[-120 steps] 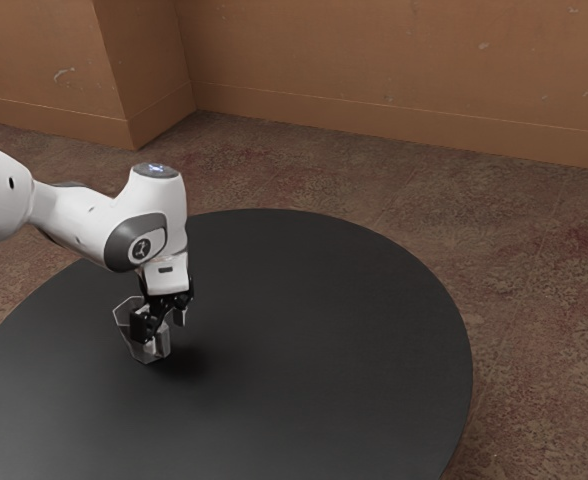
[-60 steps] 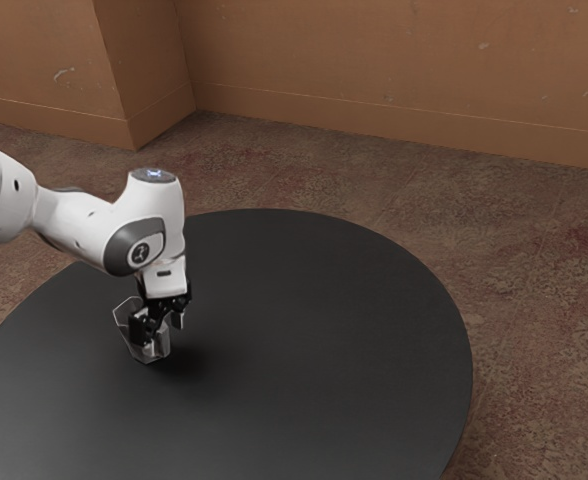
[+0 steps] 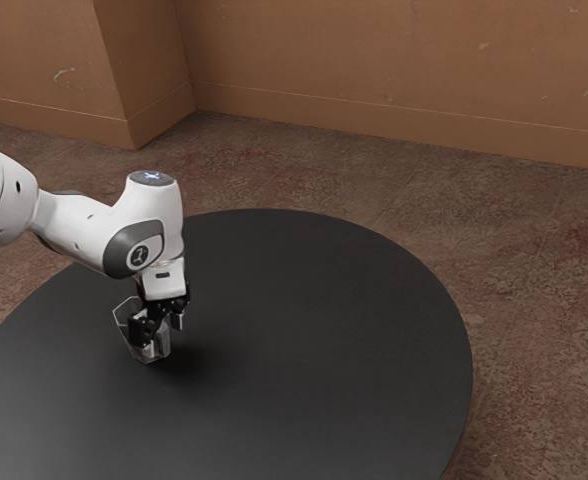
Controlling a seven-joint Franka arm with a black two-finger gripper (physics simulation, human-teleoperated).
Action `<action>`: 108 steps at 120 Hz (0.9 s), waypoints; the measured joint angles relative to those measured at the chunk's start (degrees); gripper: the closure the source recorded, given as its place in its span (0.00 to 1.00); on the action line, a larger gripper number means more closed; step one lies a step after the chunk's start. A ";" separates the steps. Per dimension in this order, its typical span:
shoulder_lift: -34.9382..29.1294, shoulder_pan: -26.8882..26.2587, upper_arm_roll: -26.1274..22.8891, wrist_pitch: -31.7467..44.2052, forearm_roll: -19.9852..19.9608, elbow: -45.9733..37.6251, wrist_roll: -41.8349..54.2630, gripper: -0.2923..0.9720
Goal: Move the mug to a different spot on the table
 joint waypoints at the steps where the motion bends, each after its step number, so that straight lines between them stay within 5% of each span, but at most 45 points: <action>1: 0.00 0.00 0.00 0.00 0.00 0.00 0.00 0.29; 58: -0.06 -0.10 0.04 0.15 -0.14 0.34 -0.27 0.55; 108: 4.18 -0.16 0.19 -1.04 -0.14 4.22 -0.49 0.62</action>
